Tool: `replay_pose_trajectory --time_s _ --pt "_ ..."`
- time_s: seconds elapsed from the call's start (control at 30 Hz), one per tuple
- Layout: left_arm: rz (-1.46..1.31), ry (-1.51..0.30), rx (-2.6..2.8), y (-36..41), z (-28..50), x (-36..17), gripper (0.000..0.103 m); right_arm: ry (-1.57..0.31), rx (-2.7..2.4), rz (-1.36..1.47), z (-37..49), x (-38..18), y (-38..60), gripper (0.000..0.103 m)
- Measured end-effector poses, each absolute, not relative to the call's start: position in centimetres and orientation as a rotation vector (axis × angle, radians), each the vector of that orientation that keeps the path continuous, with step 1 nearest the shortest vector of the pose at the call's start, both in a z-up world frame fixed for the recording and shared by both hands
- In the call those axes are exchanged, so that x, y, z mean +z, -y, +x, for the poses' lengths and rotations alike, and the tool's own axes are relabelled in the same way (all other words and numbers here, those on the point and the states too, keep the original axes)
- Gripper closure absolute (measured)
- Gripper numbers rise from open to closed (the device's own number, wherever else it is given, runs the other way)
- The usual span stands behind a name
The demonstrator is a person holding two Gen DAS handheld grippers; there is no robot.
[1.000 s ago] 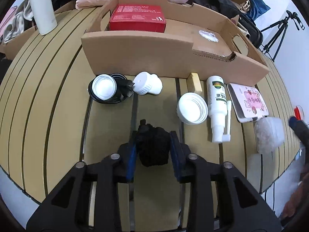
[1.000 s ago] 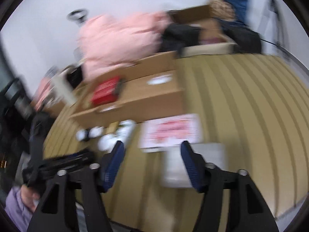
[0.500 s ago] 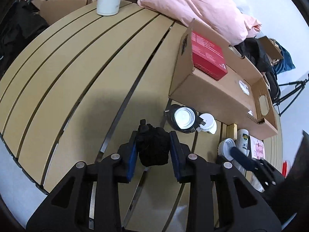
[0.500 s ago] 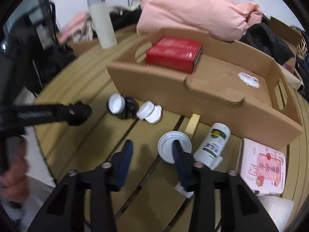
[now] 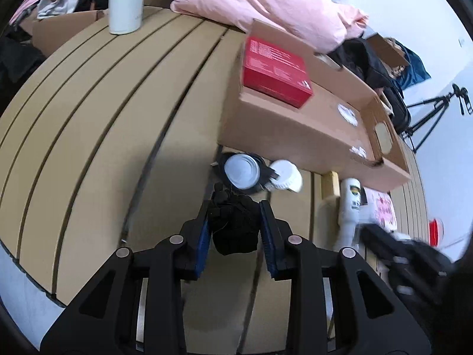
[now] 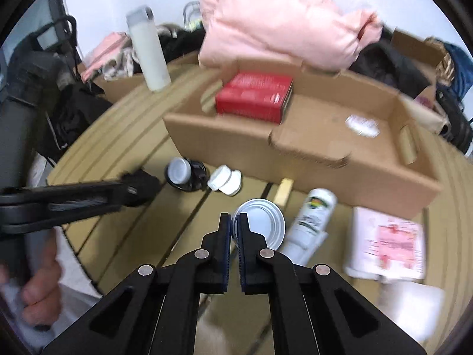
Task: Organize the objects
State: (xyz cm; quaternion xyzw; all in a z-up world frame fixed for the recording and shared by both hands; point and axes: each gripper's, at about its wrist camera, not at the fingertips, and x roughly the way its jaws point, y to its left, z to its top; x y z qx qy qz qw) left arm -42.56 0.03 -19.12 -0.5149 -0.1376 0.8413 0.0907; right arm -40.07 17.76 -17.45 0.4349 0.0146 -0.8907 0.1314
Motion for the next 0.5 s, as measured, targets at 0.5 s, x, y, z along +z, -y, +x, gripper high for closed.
replay_pose_trajectory --time_s 0.5 --pt "-1.224 0.208 2.511 -5.7 -34.7 -9.2 0.076 0.081 -2.750 1.129 -29.2 -9.9 -27.5 0.098"
